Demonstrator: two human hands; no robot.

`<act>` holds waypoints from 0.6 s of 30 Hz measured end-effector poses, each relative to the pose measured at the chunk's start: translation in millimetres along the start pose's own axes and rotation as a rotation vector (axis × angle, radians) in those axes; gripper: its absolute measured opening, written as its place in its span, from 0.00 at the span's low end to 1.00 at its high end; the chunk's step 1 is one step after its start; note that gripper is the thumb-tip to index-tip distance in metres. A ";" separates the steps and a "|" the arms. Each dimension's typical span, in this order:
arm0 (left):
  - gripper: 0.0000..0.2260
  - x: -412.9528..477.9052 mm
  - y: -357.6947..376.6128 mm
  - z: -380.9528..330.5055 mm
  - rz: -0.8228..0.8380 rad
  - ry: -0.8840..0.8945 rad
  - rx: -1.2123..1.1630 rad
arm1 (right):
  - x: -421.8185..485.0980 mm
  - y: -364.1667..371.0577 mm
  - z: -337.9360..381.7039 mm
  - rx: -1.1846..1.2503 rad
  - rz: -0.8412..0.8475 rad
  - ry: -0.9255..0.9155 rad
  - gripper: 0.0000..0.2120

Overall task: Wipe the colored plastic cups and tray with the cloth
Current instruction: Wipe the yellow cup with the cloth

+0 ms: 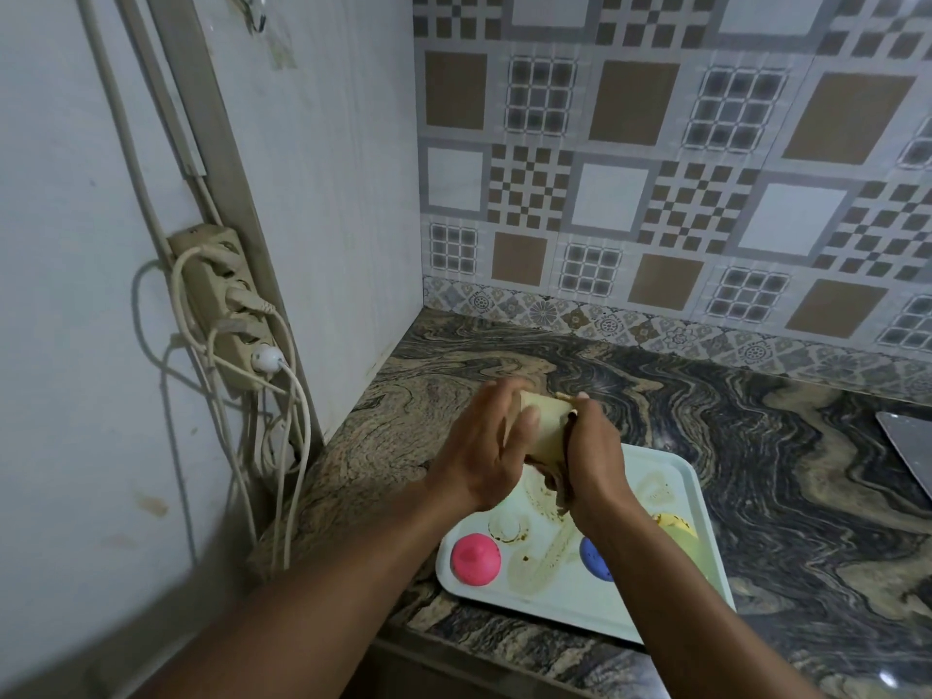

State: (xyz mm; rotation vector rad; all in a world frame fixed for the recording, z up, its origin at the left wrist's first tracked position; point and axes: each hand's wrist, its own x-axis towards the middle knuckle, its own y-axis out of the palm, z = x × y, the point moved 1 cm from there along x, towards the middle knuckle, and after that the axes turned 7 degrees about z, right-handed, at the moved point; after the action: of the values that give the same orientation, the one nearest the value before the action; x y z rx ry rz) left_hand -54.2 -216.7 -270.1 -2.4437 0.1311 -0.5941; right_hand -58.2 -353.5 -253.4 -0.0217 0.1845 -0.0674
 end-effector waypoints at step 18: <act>0.24 0.4 18.0 -25.3 -0.148 -0.016 0.105 | -1.6 -4.8 -4.2 -0.026 -0.066 -0.010 0.17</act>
State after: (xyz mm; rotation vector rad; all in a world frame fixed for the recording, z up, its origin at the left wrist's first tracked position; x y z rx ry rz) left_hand -64.2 -245.0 -262.5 -2.3698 -0.0868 -0.6289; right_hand -60.8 -358.3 -257.2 -0.0538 0.1742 -0.1306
